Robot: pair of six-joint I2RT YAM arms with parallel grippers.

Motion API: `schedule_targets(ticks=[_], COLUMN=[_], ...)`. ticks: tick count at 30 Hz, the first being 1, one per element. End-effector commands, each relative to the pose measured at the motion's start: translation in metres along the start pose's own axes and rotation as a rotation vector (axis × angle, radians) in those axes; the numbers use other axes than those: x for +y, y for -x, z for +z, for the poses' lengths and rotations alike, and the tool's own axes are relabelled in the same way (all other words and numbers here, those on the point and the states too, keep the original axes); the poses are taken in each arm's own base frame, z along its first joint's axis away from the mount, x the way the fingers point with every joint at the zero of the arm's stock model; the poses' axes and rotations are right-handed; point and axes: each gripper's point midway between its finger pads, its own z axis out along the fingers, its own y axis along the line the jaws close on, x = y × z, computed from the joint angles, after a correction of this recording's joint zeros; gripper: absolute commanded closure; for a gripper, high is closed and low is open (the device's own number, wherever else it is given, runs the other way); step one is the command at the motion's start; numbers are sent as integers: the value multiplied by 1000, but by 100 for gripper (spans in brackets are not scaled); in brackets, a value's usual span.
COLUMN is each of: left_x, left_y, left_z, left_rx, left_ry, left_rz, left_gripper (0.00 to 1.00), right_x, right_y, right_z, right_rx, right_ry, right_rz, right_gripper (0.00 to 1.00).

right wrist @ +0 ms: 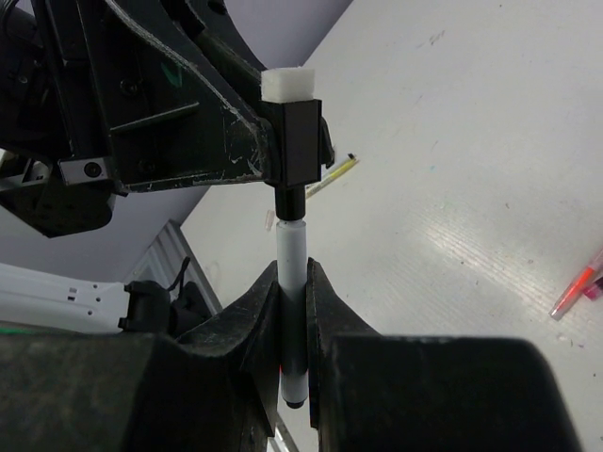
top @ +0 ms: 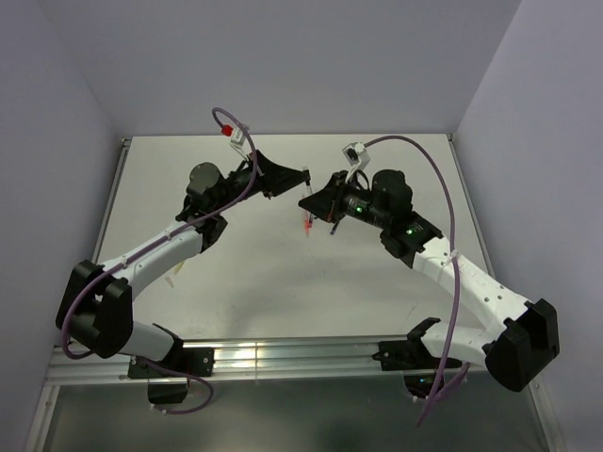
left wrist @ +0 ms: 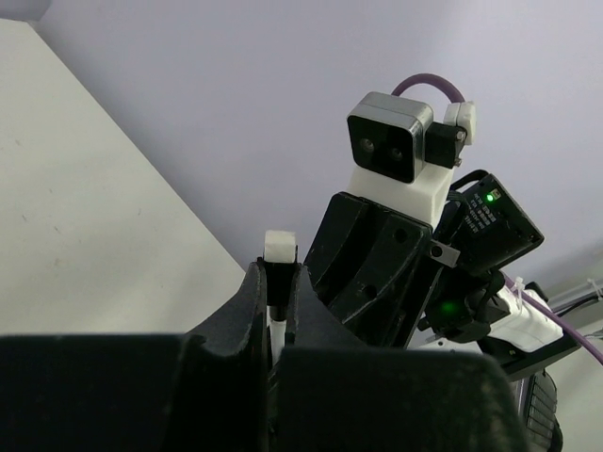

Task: Insert the pens into the pen caps
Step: Insert the pen cap onto the pen.

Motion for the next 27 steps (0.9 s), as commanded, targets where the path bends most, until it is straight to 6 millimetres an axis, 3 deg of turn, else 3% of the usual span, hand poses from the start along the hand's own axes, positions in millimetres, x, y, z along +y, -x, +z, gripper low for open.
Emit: schedule_targets(ticks=[1, 4, 14, 27], left_x=[-52, -64, -78, -97], left_y=[-23, -37, -89, -125], left_z=[-4, -5, -17, -37], left_rx=[70, 103, 277, 375], left_ry=[-124, -131, -139, -217], left_rz=[56, 82, 170, 223], left_gripper=[100, 100, 100, 100], right_x=[-1, -1, 3, 69], right_y=[41, 45, 52, 88], right_z=[-7, -12, -20, -35], right_rx=[-185, -215, -251, -354], right_ry=[-36, -43, -37, 222], right_rz=[-61, -78, -138, -283], right_gripper=[100, 100, 100, 100])
